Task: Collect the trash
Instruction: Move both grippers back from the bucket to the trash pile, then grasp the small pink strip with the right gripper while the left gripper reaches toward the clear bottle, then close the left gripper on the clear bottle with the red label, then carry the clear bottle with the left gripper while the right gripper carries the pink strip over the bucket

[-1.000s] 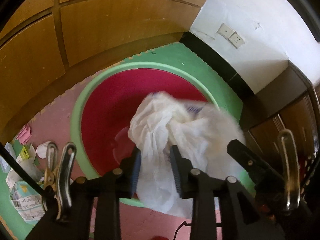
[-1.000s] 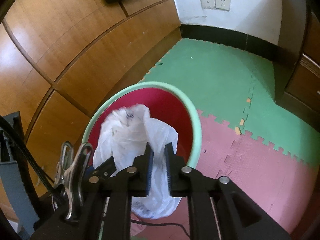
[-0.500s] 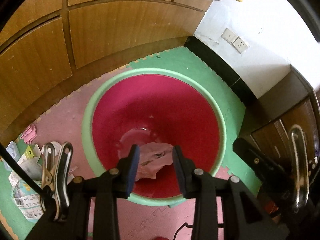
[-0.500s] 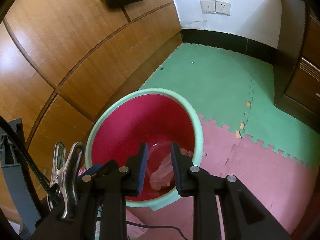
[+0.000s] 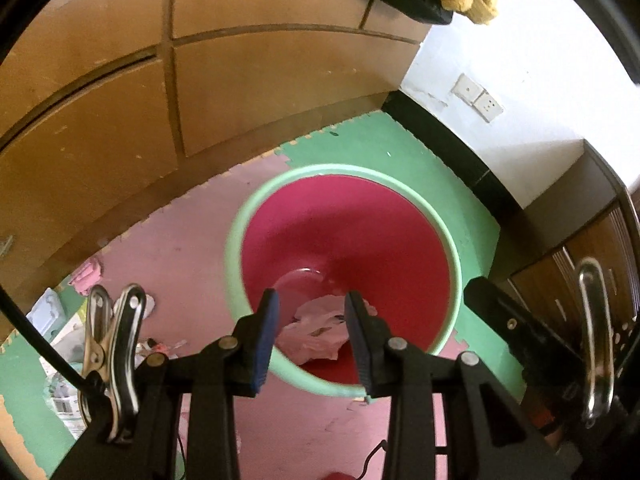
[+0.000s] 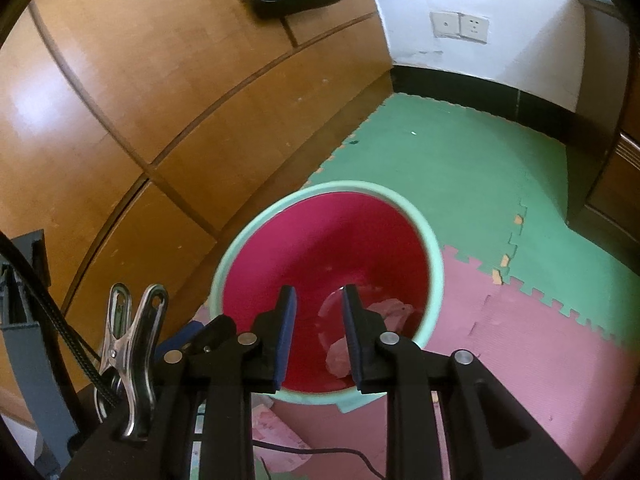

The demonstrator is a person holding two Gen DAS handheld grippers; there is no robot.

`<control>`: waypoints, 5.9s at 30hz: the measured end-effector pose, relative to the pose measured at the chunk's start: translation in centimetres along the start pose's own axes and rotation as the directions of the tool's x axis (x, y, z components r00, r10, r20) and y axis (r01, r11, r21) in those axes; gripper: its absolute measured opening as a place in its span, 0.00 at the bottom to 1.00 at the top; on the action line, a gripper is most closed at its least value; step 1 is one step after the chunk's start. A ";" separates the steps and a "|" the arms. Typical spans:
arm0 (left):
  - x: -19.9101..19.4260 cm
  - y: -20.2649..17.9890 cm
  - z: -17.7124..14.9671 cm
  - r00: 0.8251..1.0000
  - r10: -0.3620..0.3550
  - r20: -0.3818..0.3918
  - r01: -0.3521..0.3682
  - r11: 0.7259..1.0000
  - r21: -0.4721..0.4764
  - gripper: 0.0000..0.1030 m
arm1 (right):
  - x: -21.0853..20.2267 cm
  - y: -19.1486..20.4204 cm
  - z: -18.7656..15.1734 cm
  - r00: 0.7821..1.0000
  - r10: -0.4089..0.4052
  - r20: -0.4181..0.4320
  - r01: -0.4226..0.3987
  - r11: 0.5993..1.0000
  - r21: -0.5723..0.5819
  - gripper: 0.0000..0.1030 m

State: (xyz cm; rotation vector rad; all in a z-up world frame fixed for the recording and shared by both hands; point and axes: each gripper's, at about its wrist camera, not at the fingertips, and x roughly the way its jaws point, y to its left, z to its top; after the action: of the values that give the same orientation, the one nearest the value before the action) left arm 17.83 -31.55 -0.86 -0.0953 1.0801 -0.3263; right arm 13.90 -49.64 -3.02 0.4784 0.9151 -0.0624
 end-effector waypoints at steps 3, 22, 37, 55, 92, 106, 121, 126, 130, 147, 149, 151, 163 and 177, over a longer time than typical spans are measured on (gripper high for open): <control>-1.1 0.7 0.1 1.000 0.009 0.015 -0.009 1.000 -0.010 0.34 | -0.2 0.8 -0.2 1.000 0.012 -0.003 -0.012 1.000 -0.014 0.24; -6.5 11.7 -1.9 0.980 0.198 -0.013 -0.197 0.971 -0.134 0.34 | -0.6 7.0 -3.7 0.987 0.133 -0.095 -0.137 0.990 -0.040 0.24; -8.4 19.9 -5.7 0.957 0.278 -0.087 -0.288 0.948 -0.139 0.34 | -0.2 10.2 -10.4 0.975 0.122 -0.186 -0.143 0.984 -0.103 0.24; -9.5 25.5 -6.8 0.953 0.278 -0.121 -0.299 0.929 -0.220 0.34 | 5.1 11.4 -26.8 0.904 -0.052 -0.424 -0.096 0.942 -0.322 0.24; 2.0 28.2 -10.7 0.901 0.282 -0.330 -0.335 0.935 -0.117 0.34 | 16.6 9.5 -41.7 0.755 -0.291 -0.587 -0.204 0.747 -0.633 0.16; 7.4 26.7 -10.9 0.904 0.144 -0.402 -0.243 0.948 -0.207 0.34 | 12.8 6.9 -35.1 0.761 -0.129 -0.636 -0.209 0.879 -0.428 0.16; 15.6 24.2 -10.2 0.883 0.221 -0.413 -0.229 0.973 0.032 0.35 | 6.1 7.5 -24.4 0.800 -0.119 -0.588 -0.162 0.901 -0.402 0.16; 18.4 22.7 -9.9 0.876 0.246 -0.415 -0.200 0.968 0.150 0.35 | 3.9 6.7 -21.7 0.826 -0.044 -0.561 -0.158 0.939 -0.307 0.16; 20.1 22.6 -9.9 0.873 0.235 -0.428 -0.187 0.971 0.151 0.35 | 4.0 6.5 -20.6 0.849 0.009 -0.528 -0.169 0.952 -0.256 0.16; 24.2 20.2 -11.6 0.853 0.297 -0.430 -0.169 0.935 0.312 0.38 | 5.2 6.0 -19.7 0.836 0.073 -0.544 -0.201 0.963 -0.181 0.16; 24.4 19.8 -11.9 0.850 0.316 -0.421 -0.176 0.924 0.339 0.38 | 5.0 5.9 -19.5 0.838 0.078 -0.540 -0.203 0.963 -0.176 0.16; 24.3 19.6 -12.0 0.851 0.321 -0.417 -0.180 0.922 0.343 0.37 | 4.8 6.0 -19.3 0.842 0.081 -0.533 -0.202 0.964 -0.174 0.16; 18.0 22.4 -10.7 0.902 0.176 -0.393 -0.120 0.979 0.164 0.35 | 2.8 7.6 -17.4 0.878 0.119 -0.464 -0.232 0.953 -0.194 0.16; 6.1 17.9 -7.6 0.958 0.115 -0.263 -0.090 0.990 0.106 0.35 | -1.1 10.2 -15.6 0.898 0.198 -0.393 -0.298 0.931 -0.211 0.16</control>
State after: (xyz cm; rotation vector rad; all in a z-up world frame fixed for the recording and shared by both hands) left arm 17.62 -15.89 -13.86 0.0915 1.3320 -0.3011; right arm 4.15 -34.05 -6.41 0.3571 1.2008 0.3959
